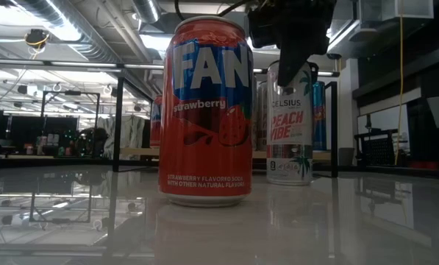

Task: Place canned beverage on shelf
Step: Put the white pink soda can onto the shelf aligned with the other white pink soda cans

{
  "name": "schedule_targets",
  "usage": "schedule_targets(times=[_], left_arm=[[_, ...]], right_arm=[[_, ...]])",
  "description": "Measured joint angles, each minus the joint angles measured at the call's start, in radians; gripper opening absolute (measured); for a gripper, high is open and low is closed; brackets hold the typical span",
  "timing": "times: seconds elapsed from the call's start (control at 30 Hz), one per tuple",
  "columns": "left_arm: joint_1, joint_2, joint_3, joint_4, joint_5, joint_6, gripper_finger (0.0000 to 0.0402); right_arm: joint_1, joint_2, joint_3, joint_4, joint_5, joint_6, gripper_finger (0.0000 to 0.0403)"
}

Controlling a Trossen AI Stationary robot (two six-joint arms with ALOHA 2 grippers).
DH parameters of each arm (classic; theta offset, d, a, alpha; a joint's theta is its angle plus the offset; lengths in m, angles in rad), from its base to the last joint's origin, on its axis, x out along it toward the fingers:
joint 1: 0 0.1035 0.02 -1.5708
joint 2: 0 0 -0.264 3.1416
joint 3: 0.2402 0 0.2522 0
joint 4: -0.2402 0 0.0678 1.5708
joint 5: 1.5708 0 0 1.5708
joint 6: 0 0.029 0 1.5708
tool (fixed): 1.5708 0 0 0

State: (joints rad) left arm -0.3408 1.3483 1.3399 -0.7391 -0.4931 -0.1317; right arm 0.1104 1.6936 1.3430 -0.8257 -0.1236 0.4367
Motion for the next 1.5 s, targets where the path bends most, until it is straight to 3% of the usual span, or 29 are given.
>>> schedule_targets(times=[1.5], left_arm=[[0.000,0.000,0.000,0.000,0.000,0.000,0.0334]], right_arm=[[0.002,0.021,0.077,-0.095,0.068,-0.021,0.0346]])
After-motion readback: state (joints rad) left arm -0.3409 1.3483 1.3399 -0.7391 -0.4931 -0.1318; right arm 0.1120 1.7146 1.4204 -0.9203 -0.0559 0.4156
